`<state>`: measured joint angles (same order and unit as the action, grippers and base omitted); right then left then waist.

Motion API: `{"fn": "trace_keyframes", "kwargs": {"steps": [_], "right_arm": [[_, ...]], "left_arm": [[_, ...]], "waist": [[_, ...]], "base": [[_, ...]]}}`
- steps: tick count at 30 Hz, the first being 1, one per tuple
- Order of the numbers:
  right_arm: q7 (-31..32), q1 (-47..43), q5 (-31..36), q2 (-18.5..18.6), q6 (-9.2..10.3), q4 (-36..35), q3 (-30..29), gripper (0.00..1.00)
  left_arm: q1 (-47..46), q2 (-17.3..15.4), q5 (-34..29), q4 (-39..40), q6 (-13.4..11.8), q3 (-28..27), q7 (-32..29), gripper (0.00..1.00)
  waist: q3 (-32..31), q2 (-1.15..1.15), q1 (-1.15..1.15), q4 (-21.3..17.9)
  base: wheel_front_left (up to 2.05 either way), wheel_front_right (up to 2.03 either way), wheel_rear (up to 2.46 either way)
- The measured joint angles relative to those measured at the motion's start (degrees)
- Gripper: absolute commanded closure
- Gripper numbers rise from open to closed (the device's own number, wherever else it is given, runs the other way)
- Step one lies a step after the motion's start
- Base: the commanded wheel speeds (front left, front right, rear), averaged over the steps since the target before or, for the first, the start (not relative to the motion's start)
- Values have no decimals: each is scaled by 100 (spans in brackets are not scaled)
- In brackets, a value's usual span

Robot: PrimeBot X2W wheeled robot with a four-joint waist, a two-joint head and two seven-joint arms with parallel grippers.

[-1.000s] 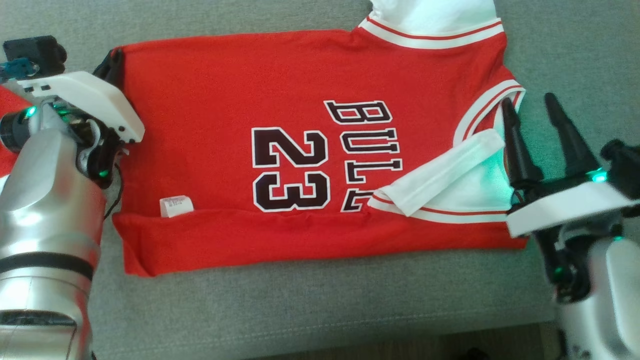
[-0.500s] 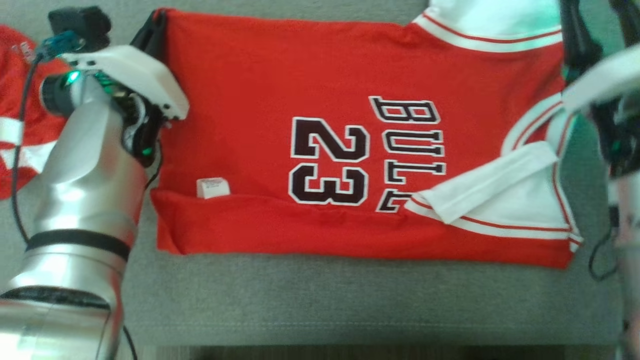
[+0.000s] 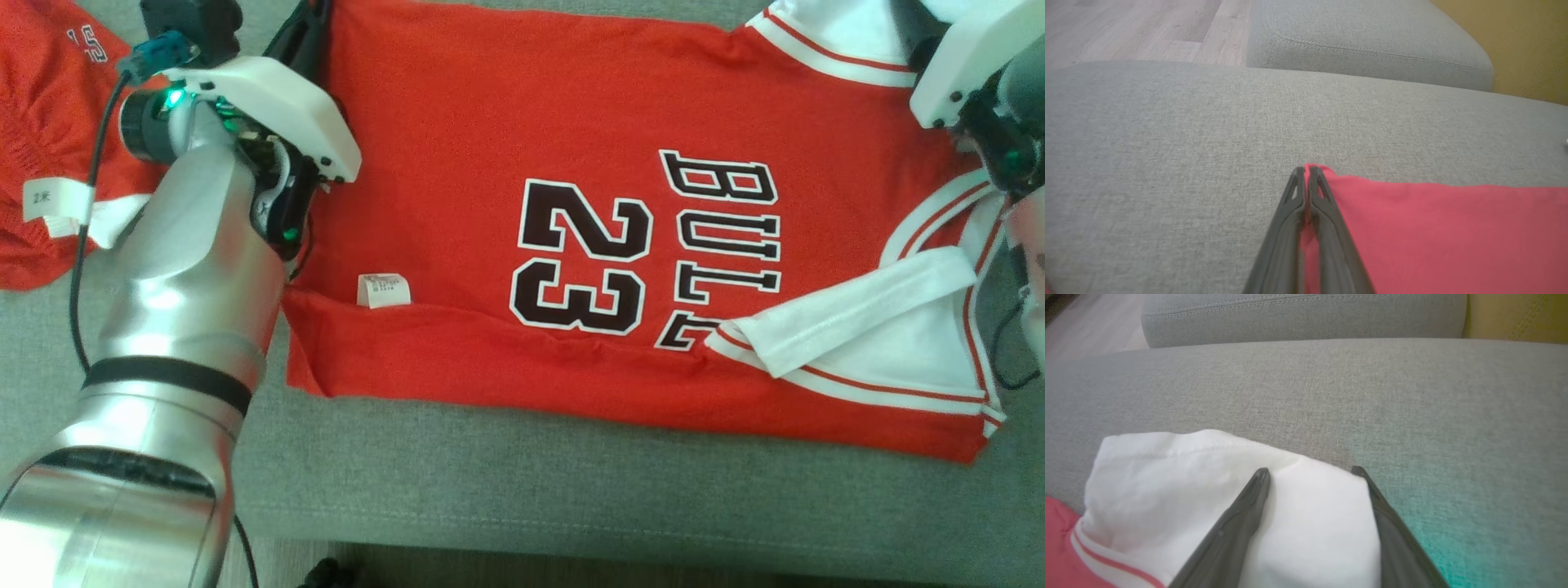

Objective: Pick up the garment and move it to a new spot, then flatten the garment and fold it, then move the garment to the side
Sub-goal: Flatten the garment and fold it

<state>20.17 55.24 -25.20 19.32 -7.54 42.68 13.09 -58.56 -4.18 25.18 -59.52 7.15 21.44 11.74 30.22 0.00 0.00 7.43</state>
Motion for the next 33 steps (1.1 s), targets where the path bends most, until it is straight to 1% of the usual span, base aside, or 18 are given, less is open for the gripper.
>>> {"fn": "trace_keyframes", "kwargs": {"steps": [5,6,7,8,10,13,17,20,25,33], "right_arm": [[202,298,-176,141,0,268,322,0],[214,327,-223,148,0,304,353,39],[227,346,-268,154,0,335,390,81],[224,353,-300,167,0,346,430,100],[178,357,-332,181,0,344,477,100],[-212,315,-423,199,0,319,564,100],[-856,202,-598,276,0,37,577,100],[-1170,130,-720,349,0,-231,597,100],[-1527,-245,-876,474,0,-802,740,100],[-2028,-1370,-1021,625,0,-1803,845,100]], "left_arm": [[-38,34,145,-21,0,115,49,100],[-42,33,178,-32,0,158,57,100],[-42,34,202,-47,0,190,75,100],[-42,36,233,-67,0,205,91,100],[-42,34,261,-81,0,214,99,100],[-41,11,354,-101,0,230,152,100],[-30,-70,382,-37,43,229,205,100],[-13,-174,382,133,42,200,249,100],[328,-327,380,642,21,119,256,100],[1431,-525,364,1795,-169,-187,256,100]], "waist": [[47,0,0,35],[51,0,0,39],[51,0,0,43],[44,0,0,47],[32,0,0,48],[-18,0,1,44],[-161,0,0,26],[-270,0,0,-4],[-429,0,0,-83],[-591,0,0,-178]], "base": [[0,0,0],[0,0,0],[0,0,0],[0,0,0],[0,0,0],[0,0,0],[0,0,0],[0,0,0],[0,0,0],[0,0,0]]}}
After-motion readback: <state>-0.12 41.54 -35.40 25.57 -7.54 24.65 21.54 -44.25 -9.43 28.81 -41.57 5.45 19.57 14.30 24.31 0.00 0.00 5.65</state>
